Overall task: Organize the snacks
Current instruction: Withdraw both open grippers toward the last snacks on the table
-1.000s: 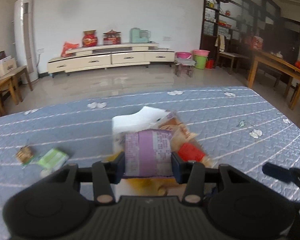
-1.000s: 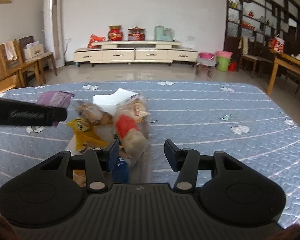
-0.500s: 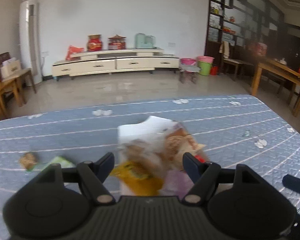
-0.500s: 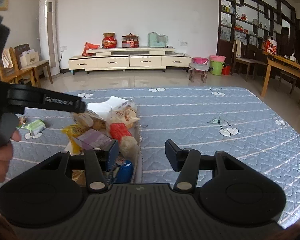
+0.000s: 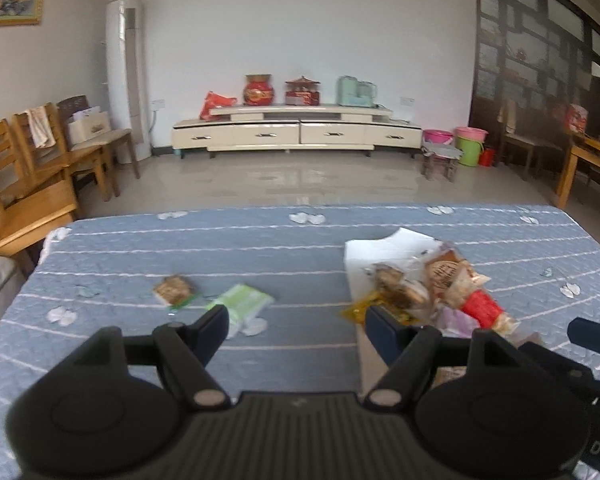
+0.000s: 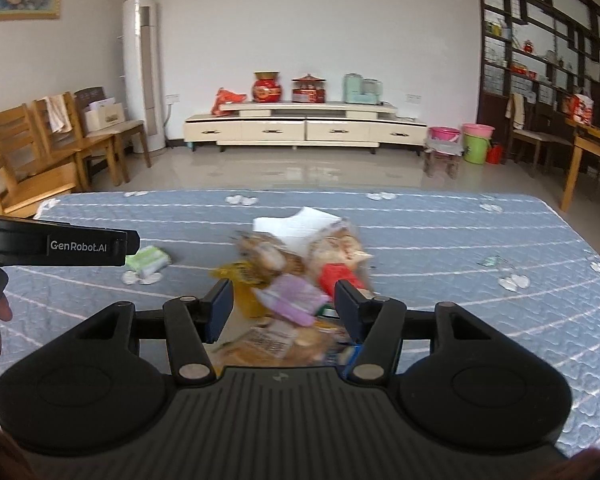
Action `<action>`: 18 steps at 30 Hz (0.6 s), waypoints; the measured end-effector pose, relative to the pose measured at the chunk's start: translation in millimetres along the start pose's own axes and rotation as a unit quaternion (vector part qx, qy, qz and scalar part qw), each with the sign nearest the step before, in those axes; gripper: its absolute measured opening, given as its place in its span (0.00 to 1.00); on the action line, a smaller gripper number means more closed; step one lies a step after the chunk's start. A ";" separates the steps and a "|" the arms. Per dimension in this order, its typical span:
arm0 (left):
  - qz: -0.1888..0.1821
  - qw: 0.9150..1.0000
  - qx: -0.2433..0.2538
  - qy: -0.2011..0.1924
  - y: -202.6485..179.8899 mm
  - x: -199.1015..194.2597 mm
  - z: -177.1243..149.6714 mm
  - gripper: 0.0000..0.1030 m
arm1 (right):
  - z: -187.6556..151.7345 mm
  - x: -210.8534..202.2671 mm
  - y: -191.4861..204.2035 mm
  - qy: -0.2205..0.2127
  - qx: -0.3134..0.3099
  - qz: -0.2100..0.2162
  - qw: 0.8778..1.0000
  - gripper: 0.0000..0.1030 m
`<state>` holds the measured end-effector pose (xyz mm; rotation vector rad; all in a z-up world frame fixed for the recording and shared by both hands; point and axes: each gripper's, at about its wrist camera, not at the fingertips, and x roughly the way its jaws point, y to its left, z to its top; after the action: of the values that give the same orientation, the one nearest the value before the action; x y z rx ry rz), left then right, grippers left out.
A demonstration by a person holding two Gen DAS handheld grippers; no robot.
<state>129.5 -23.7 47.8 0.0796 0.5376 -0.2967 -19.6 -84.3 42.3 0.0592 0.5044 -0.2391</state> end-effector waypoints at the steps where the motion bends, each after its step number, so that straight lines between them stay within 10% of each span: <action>1: 0.004 1.000 -0.002 -0.003 4.2 -1.8 -0.7 0.73 | 1.2 0.7 5.8 0.000 -0.004 0.004 1.000 0.69; 18: 0.050 0.998 -0.036 0.002 102.0 41.7 -38.6 0.92 | 6.5 47.9 71.2 0.038 -0.058 0.056 0.996 0.69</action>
<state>175.0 68.7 -7.1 0.0369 0.5462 -0.1801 41.2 -26.1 24.6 -0.0162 0.5875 -0.0970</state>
